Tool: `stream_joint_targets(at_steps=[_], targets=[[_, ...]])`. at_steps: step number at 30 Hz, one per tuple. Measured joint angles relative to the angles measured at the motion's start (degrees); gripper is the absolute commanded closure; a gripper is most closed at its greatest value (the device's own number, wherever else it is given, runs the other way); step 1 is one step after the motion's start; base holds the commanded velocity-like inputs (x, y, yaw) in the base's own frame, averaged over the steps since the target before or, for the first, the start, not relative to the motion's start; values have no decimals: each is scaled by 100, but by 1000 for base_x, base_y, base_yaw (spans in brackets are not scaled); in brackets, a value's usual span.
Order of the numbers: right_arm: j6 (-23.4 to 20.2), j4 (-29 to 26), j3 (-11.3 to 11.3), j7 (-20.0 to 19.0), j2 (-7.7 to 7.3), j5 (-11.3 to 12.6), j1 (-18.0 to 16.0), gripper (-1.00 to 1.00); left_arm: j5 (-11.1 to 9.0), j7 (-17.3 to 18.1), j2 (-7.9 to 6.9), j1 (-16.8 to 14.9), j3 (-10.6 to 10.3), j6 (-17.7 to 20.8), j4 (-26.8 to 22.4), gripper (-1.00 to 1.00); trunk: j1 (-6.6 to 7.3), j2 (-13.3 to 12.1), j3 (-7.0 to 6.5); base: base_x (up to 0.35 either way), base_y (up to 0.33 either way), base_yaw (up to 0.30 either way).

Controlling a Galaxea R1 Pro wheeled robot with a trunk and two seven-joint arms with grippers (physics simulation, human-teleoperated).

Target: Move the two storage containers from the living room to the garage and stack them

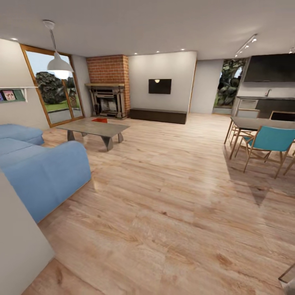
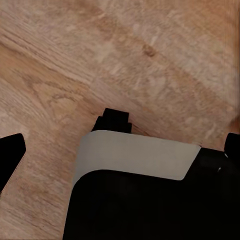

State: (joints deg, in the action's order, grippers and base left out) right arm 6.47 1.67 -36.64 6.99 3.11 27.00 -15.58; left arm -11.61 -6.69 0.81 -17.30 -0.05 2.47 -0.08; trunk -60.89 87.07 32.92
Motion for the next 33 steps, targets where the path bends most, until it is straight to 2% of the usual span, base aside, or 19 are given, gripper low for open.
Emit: stream_joint_targets(at_steps=[12,33], targets=[[0,0,2,0,-2,0,1,-100,0,0,1,-2,0,0,0,-100,0,0,0,322,0,-66],[-9,0,-6,0,9,-2,1,-100,3,0,5,-2,0,0,0,-100,0,0,0,322,0,-2]])
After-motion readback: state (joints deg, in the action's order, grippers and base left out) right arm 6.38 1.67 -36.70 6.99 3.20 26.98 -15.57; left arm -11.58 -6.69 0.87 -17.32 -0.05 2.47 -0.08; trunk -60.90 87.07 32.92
